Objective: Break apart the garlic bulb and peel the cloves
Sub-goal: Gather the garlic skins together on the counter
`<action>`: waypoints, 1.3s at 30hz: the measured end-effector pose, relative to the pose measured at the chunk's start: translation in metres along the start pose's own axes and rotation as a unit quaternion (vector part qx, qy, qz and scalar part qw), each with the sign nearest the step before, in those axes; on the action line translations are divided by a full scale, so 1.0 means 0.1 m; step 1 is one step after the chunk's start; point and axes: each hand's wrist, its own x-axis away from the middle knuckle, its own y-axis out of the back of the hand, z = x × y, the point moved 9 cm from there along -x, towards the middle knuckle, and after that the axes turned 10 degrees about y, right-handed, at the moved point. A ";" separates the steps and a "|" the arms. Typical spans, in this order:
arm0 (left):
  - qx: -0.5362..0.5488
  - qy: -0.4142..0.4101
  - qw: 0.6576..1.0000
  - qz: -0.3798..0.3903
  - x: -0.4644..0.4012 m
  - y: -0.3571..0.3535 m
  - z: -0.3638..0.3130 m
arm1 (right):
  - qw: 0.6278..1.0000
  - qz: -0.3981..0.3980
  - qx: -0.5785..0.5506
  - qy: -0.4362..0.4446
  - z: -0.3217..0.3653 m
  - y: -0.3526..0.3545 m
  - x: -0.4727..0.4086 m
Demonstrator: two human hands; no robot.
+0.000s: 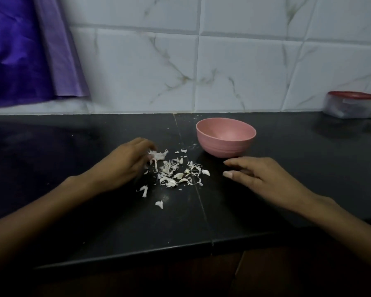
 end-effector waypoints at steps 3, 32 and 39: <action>0.026 0.038 0.999 -0.002 0.07 0.03 0.23 | 0.993 0.107 0.038 -0.041 -0.07 -0.23 0.08; 0.155 0.243 0.957 0.032 -0.04 -0.15 0.55 | 0.988 0.149 -0.019 -0.039 0.35 -0.87 -0.55; 0.107 0.247 0.960 0.077 -0.43 -0.29 0.61 | 0.984 0.150 -0.039 -0.088 0.25 -1.00 -1.10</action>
